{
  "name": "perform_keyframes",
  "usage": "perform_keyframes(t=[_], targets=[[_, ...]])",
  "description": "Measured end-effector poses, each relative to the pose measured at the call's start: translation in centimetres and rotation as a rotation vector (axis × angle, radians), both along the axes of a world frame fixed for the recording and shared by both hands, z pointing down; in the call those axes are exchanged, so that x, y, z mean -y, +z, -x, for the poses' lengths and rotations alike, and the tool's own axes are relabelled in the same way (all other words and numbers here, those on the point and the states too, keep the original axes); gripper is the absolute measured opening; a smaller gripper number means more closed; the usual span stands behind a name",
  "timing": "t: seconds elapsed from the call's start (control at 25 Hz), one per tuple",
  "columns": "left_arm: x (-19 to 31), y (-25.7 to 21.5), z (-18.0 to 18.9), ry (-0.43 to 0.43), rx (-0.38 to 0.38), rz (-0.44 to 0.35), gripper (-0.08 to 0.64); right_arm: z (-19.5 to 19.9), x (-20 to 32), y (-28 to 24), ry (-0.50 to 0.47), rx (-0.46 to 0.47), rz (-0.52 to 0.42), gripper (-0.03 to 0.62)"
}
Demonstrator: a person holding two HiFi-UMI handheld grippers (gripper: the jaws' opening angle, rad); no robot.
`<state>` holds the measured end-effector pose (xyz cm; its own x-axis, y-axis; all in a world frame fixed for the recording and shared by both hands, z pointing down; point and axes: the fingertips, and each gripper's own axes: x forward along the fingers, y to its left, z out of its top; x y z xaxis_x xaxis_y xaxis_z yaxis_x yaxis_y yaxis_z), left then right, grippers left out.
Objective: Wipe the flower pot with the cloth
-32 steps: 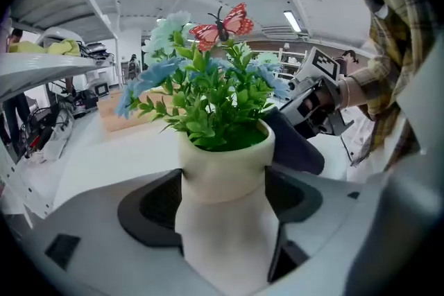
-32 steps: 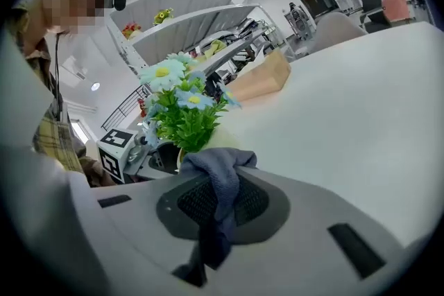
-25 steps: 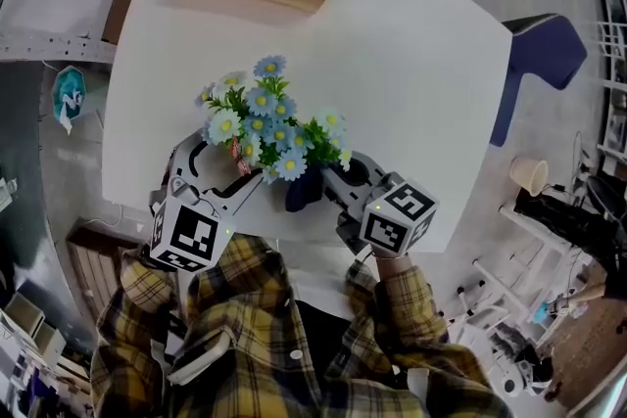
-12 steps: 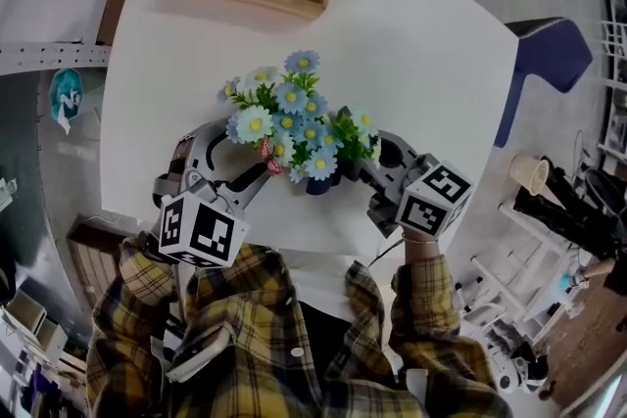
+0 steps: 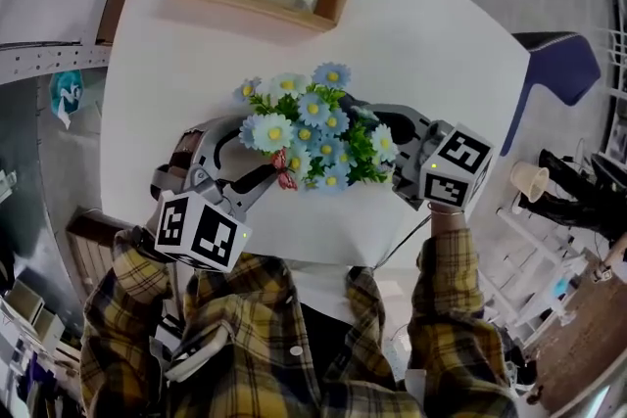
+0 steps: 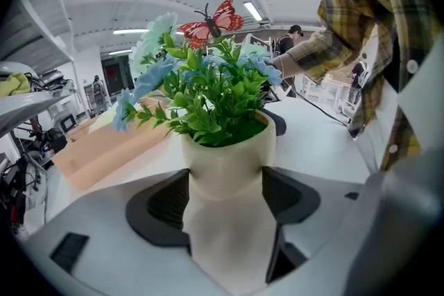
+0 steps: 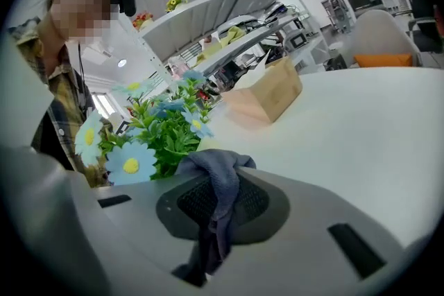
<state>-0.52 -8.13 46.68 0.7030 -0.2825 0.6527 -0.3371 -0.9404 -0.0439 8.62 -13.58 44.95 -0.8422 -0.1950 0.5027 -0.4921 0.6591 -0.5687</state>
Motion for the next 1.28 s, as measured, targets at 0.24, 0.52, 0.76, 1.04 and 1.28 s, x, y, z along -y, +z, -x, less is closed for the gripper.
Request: perform_keyframes(t=[0.24, 0.52, 0.76, 1.04, 1.28], targets=[[1.1, -0.4, -1.4, 0.109, 0.0, -0.007, 0.339, 0.7, 2.5, -0.4, -0.157, 0.001, -0.021, 0.021], [1.6, 0.2, -1.7, 0.284, 0.014, -0.002, 0.34, 2.6, 4.4, 0.4, -0.261, 0.006, -0.018, 0.021], [1.9, 0.9, -1.9, 0.34, 0.012, 0.008, 0.341, 2.5, 4.9, 1.1, -0.233, 0.001, -0.012, 0.021], [0.5, 1.4, -0.3, 0.155, 0.028, 0.087, 0.342, 0.6, 4.1, 0.7, -0.048, -0.001, -0.016, 0.021], [-2.2, 0.9, 0.8, -0.087, -0.079, 0.156, 0.387, -0.5, 2.6, 0.9, 0.175, -0.029, -0.045, 0.021]])
